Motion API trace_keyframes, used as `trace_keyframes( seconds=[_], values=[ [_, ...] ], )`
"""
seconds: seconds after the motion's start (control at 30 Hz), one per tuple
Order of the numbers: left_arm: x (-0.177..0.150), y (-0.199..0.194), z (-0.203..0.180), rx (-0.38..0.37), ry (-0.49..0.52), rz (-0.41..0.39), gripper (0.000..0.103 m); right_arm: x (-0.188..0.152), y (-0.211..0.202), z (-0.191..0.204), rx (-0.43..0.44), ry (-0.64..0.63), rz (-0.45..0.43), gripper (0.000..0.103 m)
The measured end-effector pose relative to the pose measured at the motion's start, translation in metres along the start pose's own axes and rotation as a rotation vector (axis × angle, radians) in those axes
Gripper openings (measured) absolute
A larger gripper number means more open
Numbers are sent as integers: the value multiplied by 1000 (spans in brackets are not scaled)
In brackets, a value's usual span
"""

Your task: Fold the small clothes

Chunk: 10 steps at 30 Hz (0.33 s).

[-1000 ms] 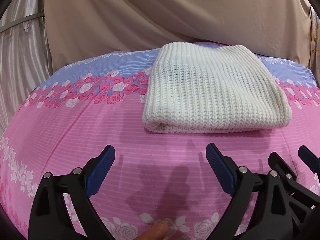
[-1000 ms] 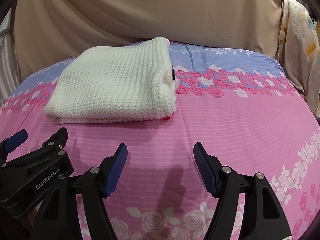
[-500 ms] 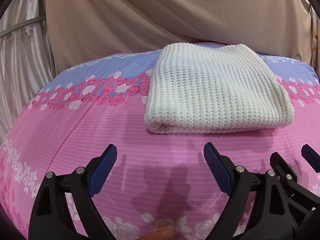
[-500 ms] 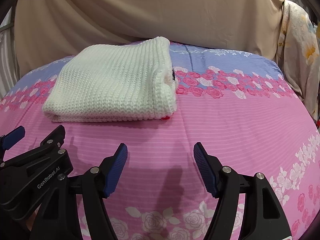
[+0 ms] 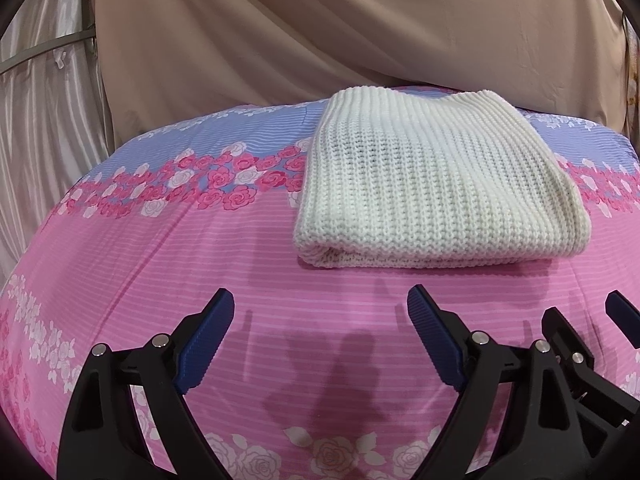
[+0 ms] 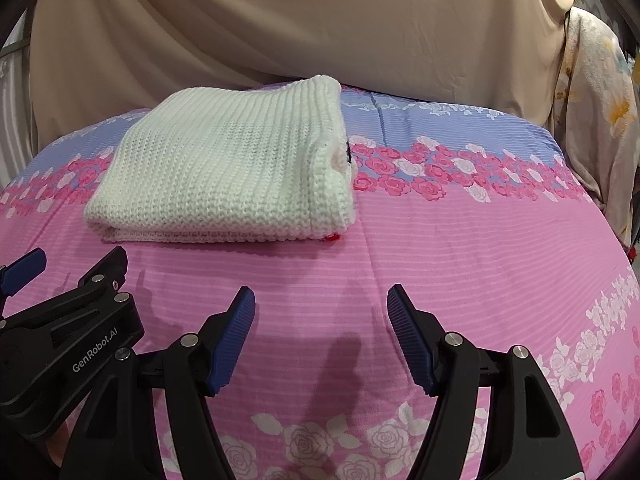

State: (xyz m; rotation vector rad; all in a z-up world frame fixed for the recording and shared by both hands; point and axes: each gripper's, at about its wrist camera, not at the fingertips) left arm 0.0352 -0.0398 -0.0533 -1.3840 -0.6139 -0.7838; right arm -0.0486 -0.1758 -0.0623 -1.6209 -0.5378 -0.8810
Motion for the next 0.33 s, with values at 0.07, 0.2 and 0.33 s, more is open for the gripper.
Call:
trace_keyframes(
  seconds=[0.07, 0.2, 0.33],
  values=[
    [0, 0, 0, 1, 1, -1, 86, 0, 0, -1, 1, 0, -1, 67],
    [0, -1, -1, 4, 10, -5, 84, 0, 0, -2, 3, -1, -1, 67],
    [1, -2, -1, 4, 15, -9, 83, 0, 0, -2, 0, -3, -3, 67]
  ],
)
Point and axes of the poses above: each gripper's, at about its wrist camera, not at the fingertips, and y roughly the way its jaws point, z to its left, x to its top, and after that the axes turned 1 degree about -x, right-handed
